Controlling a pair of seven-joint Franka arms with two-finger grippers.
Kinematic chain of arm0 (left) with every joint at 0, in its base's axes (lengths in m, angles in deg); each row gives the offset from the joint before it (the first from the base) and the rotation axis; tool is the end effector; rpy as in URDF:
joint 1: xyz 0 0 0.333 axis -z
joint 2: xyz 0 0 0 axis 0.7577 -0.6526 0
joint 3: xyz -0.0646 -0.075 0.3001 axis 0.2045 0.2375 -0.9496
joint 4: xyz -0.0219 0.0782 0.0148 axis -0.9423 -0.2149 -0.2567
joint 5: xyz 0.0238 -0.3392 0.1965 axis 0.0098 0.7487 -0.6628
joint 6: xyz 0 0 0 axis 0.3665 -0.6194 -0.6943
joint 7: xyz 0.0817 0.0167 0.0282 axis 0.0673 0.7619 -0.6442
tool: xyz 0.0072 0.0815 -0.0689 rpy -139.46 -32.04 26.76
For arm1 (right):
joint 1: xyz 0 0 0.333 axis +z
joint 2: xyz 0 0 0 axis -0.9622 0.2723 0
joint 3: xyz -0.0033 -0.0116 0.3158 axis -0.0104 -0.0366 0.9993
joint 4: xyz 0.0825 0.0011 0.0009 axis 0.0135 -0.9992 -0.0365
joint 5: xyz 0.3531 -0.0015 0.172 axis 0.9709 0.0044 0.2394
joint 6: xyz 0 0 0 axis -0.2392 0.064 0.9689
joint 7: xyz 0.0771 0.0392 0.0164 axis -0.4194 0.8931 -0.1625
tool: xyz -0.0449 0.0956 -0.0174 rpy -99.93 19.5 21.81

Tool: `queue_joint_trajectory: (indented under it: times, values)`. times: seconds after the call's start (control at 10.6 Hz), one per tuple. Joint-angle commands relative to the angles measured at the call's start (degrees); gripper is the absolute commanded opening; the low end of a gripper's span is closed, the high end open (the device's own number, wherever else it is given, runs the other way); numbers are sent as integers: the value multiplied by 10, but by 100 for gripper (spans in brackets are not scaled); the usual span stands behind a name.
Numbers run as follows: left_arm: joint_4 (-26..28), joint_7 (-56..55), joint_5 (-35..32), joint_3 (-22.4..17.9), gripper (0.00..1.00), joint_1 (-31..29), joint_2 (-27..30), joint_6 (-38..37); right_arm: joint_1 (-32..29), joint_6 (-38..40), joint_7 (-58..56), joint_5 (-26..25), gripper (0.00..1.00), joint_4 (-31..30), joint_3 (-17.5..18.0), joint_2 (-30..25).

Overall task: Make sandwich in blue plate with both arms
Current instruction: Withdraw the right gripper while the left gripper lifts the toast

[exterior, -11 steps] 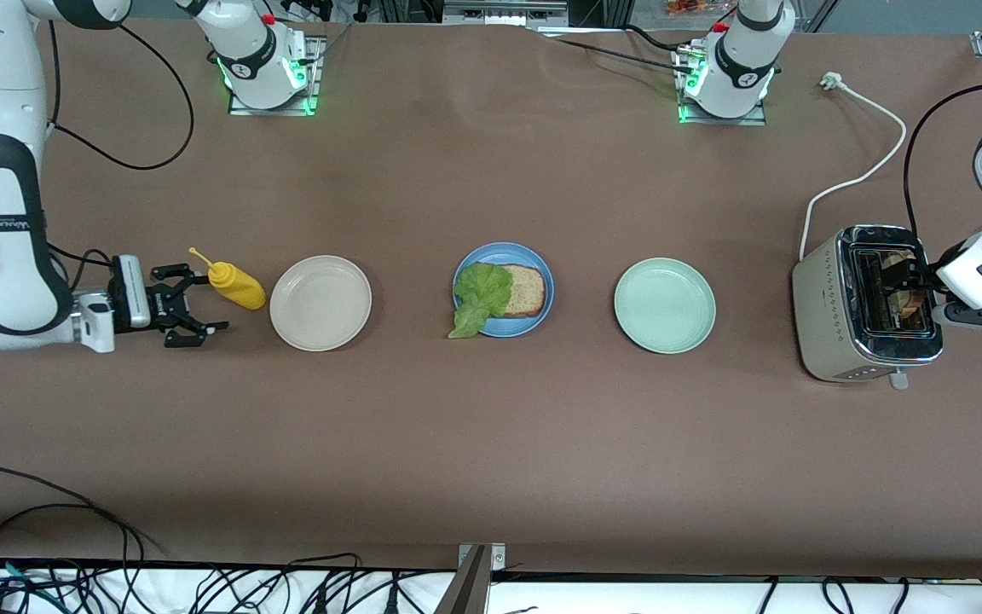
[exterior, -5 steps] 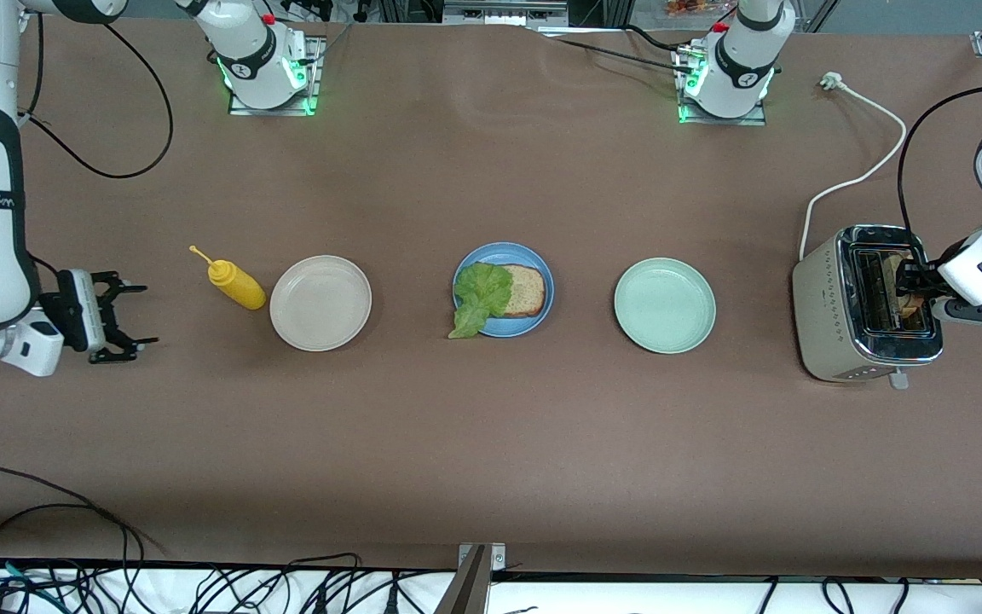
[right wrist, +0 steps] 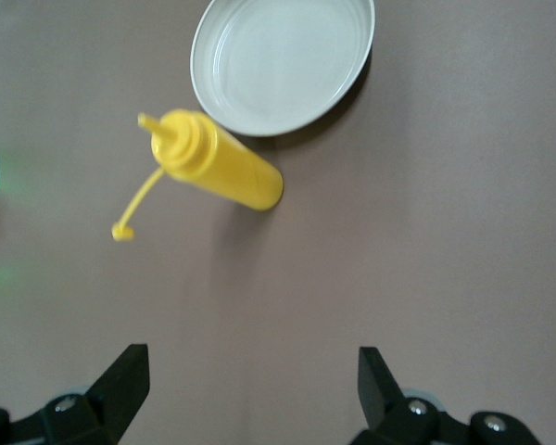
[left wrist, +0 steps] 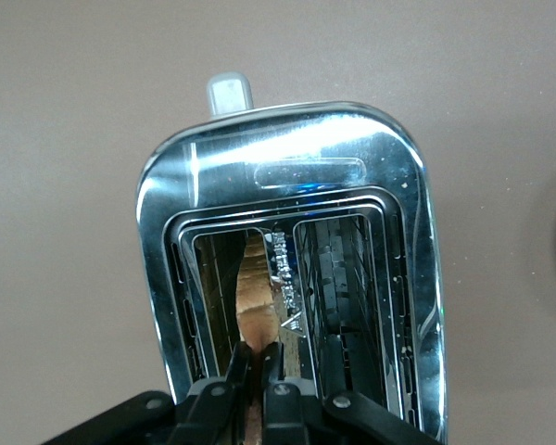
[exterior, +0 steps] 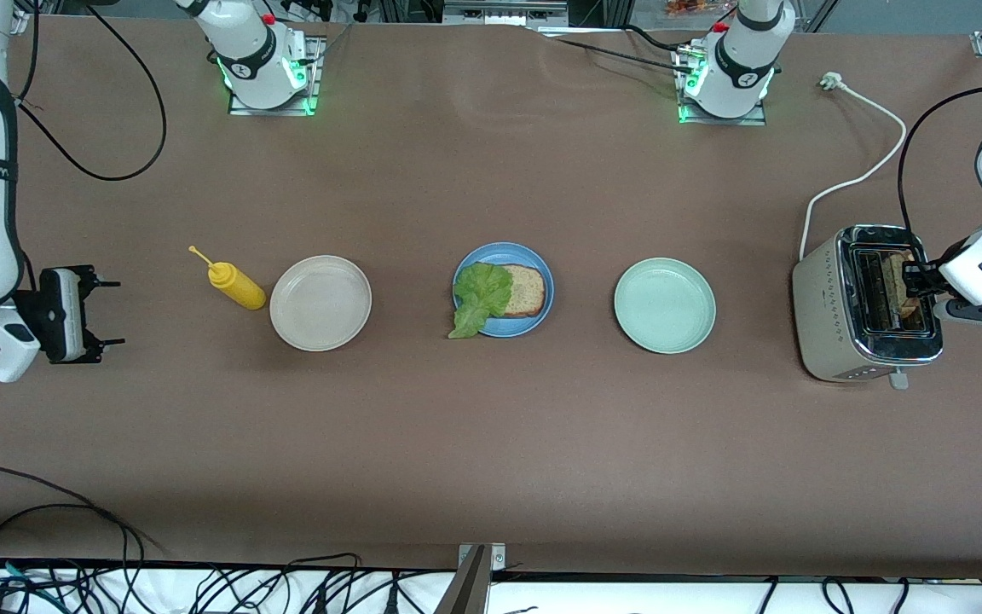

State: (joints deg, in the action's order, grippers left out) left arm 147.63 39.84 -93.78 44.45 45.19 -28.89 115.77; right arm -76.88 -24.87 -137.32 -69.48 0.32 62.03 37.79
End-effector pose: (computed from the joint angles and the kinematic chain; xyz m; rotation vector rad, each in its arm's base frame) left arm 0.5710 0.1504 0.3837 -3.0301 0.2434 0.1268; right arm 0.6687 -0.1120 0.3474 -1.9186 -1.9424 0.1119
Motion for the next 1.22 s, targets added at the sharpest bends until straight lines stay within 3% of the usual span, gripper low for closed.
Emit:
queue_joint_trajectory:
  times: [0.0,0.28,0.66,0.85,1.13]
  values:
    - [-15,7,-13,-4,0,5,10,-15,57,24,153,-39,100,7,-1,-51]
    - [-46,3,-2,-3,0,11,10,-23,91,21,452,-144,100,-72,28,-155]
    - [-109,1,8,0,0,13,17,-43,88,13,778,-208,100,-178,68,-265]
    - [-150,0,37,2,0,16,17,-73,88,12,897,-211,100,-212,78,-312]
    - [-200,-2,68,6,0,20,18,-133,68,1,1065,-167,100,-215,77,-366]
